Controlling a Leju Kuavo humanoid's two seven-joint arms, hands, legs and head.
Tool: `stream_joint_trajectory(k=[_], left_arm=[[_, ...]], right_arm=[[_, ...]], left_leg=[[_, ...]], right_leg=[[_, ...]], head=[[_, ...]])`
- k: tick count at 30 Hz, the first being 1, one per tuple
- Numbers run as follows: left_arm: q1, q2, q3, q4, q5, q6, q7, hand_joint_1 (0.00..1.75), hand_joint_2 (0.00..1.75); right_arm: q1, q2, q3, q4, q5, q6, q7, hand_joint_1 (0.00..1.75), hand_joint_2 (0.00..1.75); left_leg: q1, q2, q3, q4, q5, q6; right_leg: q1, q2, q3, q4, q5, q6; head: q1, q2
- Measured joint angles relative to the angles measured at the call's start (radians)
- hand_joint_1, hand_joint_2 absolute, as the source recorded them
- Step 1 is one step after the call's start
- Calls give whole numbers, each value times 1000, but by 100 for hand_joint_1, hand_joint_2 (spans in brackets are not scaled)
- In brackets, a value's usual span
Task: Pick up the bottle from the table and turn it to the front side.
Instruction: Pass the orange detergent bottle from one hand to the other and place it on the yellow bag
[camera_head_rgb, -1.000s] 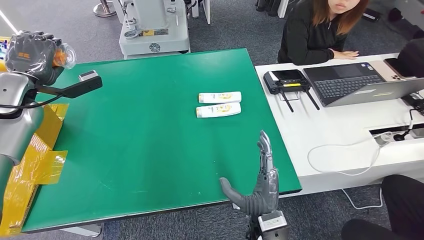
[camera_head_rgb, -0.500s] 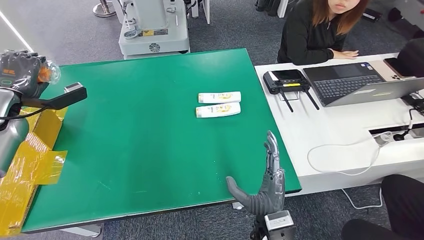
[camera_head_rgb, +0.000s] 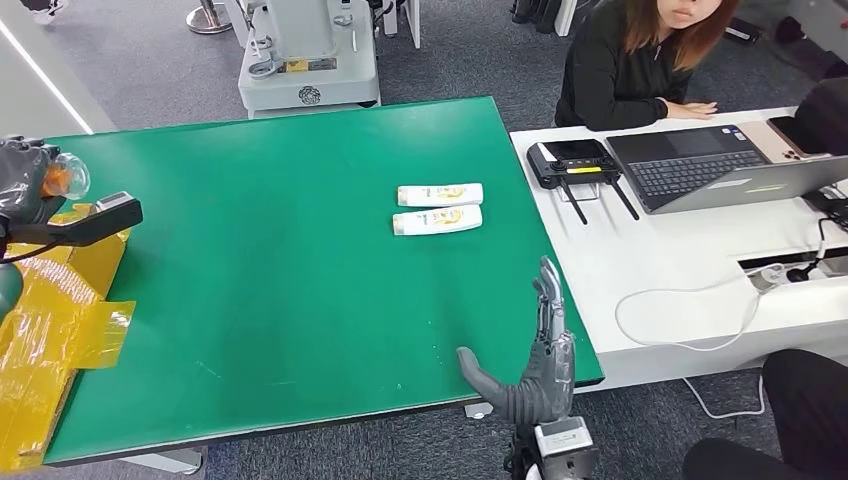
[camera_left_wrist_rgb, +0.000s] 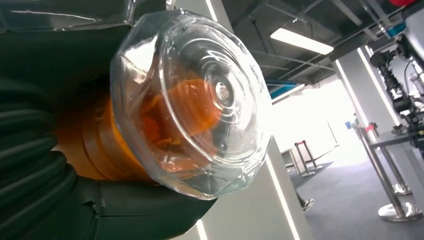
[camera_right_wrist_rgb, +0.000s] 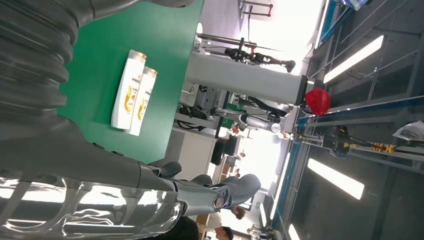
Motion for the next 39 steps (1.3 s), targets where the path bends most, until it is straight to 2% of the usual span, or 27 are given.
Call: stream_joint_trajectory(k=[7,11,28,39], left_arm=[[76,55,30,-18,26,3,-7,175,175],[114,66,41,-21,31,10,-3,175,175],[224,20,42,-18,62,46,-24,175,175],[221,-2,42,21,62,32,-21,175,175]], right_arm=[[-12,-3,-12,1,1,8,-5,0,175],[-32,-4,-20,11,0,12,-8,0,175],[-71,-4,-32,37,1,7,-7,0,175],[-67,-6,-35,43,-2,-16,-7,0,175]], left_leg=[[0,1,0,0,0,0],[0,0,0,0,0,0],[0,0,0,0,0,0],[0,0,0,0,0,0]], right_leg=[[0,1,-1,0,0,0],[0,0,-1,0,0,-1],[0,0,0,0,0,0],[0,0,-1,0,0,0]], head=[[0,0],[0,0],[0,0],[0,0]])
